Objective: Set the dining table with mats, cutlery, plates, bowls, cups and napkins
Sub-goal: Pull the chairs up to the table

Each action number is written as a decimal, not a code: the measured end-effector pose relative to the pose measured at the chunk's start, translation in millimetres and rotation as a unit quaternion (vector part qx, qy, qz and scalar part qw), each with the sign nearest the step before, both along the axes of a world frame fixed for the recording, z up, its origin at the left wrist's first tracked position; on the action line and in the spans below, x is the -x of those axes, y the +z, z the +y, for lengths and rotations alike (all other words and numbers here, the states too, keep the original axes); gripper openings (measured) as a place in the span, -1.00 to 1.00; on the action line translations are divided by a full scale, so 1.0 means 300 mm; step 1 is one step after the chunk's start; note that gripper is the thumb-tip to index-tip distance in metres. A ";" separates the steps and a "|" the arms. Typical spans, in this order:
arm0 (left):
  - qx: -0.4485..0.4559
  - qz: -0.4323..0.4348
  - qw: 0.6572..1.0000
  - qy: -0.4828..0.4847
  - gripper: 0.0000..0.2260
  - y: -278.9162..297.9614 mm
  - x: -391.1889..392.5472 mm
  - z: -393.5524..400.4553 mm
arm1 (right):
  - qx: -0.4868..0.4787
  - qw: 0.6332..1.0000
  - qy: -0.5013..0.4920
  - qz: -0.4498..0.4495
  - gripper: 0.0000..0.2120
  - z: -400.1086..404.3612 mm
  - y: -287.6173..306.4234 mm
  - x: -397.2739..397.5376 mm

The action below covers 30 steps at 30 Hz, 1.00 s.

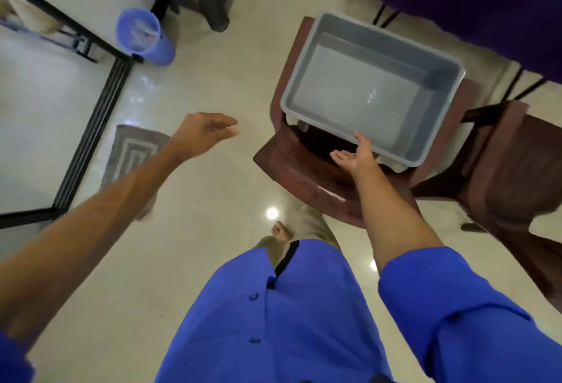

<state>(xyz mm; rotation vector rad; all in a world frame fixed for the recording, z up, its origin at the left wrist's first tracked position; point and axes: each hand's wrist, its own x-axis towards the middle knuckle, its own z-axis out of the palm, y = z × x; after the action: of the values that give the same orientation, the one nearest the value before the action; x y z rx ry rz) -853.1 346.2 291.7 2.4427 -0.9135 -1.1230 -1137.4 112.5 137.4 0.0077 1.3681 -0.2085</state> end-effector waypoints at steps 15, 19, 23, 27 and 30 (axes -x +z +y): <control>-0.053 -0.010 0.998 -0.020 -0.72 -0.183 -0.614 0.087 | 0.153 0.963 -0.113 0.190 -0.92 -0.088 -0.121 -0.165; -0.021 0.038 0.998 -0.046 -0.72 -0.114 -0.749 0.049 | 0.225 0.927 -0.157 0.256 -0.90 -0.062 0.161 -0.253; 0.056 0.208 0.974 0.077 -0.69 -0.010 -0.907 -0.006 | 0.289 0.905 -0.166 0.263 -0.87 -0.001 0.475 -0.439; 0.095 0.227 0.967 0.069 -0.72 0.068 -1.074 -0.114 | 0.350 0.897 -0.116 0.244 -0.90 -0.010 0.666 -0.647; 0.115 0.244 0.960 0.071 -0.62 0.102 -1.170 -0.197 | 0.380 0.896 -0.043 0.224 -0.91 -0.055 0.732 -0.819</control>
<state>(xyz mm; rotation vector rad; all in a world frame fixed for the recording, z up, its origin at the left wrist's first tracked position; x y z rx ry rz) -502.2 287.2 322.3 1.8841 -0.6555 -1.3901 -891.8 96.2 357.0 -0.6739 1.6624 -0.8531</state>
